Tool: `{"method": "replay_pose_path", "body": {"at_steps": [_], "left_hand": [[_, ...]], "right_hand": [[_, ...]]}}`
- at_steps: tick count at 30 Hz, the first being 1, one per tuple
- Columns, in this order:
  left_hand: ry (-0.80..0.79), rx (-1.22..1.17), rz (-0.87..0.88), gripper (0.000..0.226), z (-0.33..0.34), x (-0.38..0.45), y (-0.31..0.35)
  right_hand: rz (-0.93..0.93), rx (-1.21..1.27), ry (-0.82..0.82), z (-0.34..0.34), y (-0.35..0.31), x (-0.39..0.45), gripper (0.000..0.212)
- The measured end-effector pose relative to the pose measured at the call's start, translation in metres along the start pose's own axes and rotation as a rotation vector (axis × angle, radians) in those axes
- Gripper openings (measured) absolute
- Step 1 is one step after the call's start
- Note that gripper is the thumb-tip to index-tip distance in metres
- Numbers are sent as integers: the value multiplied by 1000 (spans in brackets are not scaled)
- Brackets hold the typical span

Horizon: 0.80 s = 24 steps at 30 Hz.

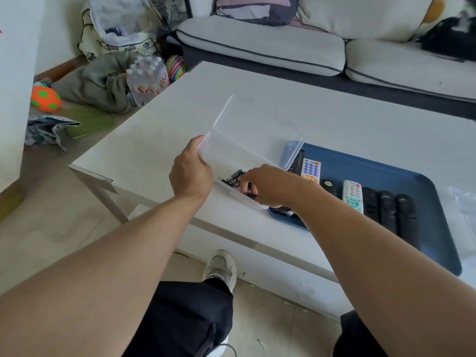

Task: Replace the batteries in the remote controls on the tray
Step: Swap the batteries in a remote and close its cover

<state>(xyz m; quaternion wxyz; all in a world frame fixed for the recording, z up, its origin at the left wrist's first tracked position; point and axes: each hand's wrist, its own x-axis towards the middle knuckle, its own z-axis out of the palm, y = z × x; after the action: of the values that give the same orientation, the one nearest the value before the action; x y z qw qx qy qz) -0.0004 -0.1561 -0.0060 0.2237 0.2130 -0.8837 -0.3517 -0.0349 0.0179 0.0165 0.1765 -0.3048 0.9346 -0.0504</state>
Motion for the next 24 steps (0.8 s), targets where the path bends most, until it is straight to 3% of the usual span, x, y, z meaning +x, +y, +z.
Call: {"method": "replay_pose_path", "body": {"at_steps": [9, 13, 16, 20, 24], "left_hand": [[-106, -16, -104, 55, 1, 7, -15], [-125, -5, -197, 50, 4, 9, -19], [-128, 14, -230, 47, 5, 8, -18], [-104, -28, -277, 51, 7, 9, -9], [40, -42, 6, 51, 12, -1, 13]], "right_hand": [[-7, 7, 91, 3, 1, -1, 42], [-28, 185, 225, -6, 3, -5, 38], [23, 574, 328, -22, 8, -17, 33], [43, 1533, 253, -34, 30, -48, 27], [87, 1942, 268, -42, 52, -77, 24]]}}
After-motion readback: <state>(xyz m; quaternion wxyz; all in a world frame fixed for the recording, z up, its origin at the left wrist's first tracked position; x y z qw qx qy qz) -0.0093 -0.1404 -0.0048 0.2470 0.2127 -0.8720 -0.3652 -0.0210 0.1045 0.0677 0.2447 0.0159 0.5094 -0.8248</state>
